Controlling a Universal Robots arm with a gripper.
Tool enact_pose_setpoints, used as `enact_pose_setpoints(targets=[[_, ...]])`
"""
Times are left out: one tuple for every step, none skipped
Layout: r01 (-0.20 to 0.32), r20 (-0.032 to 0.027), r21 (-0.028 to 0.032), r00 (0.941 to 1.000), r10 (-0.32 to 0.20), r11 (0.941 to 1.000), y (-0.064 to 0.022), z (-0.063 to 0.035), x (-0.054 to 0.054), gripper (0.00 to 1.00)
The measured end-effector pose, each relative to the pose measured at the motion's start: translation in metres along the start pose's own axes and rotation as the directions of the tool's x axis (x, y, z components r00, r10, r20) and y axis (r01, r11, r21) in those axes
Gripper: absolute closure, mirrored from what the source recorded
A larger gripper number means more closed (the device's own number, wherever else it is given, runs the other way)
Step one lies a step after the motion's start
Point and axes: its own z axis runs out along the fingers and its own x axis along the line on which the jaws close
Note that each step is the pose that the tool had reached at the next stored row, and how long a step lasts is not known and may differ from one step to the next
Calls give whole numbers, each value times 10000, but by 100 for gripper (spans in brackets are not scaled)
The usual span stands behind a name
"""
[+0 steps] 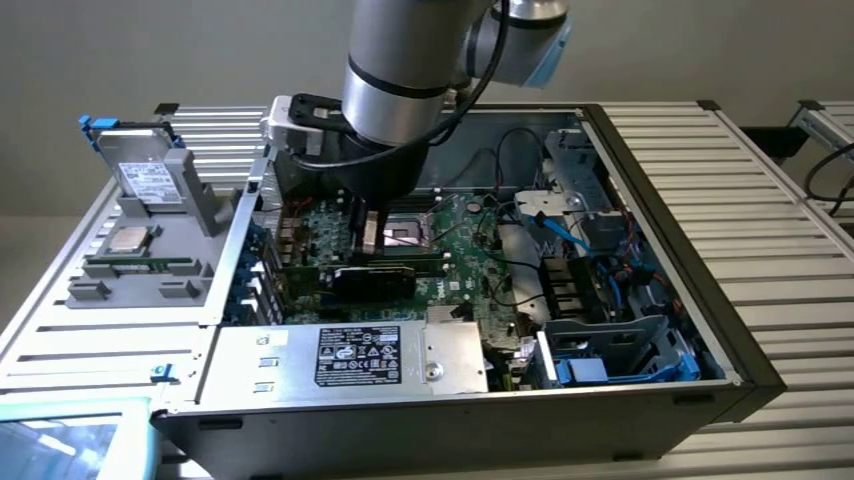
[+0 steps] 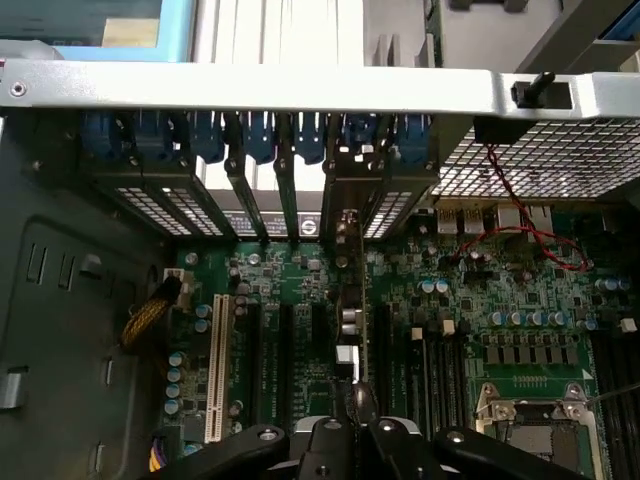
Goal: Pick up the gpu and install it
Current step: 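Insert the gpu into the slot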
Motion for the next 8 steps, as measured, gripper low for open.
enact_pose_setpoints(targets=[[33, -37, 157, 10000, -32, 9999, 0, 1, -1, 88], [66, -76, 315, 10000, -64, 9995, 0, 2, -2, 88], [98, -117, 466, 9999, -93, 9989, 0, 2, -6, 88], [123, -157, 615, 9998, -114, 9980, 0, 3, -10, 88], [141, -191, 754, 9997, -127, 9971, -1, 4, -16, 88], [151, -225, 902, 9997, -132, 9958, -3, 4, -21, 88], [160, -256, 1058, 9996, -133, 9943, -4, 5, -29, 88], [166, -295, 1215, 9995, -131, 9925, -5, 5, -39, 88]])
